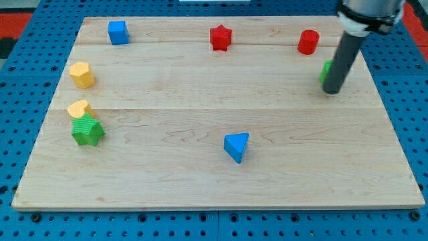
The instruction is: Push the green circle towards the right of the board
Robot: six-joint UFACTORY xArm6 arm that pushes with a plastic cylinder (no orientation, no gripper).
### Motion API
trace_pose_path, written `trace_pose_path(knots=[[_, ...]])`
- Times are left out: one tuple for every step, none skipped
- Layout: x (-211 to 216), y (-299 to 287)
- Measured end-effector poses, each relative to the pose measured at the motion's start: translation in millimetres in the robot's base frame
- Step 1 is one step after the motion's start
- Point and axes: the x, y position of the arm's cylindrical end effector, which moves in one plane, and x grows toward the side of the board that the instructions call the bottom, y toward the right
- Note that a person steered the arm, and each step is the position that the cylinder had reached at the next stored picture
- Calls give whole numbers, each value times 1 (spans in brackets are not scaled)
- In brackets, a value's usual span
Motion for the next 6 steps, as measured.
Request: trace_pose_path(knots=[[0,-8],[-6,-8],[-9,-8],[-8,-8],[13,-8],[27,-8]])
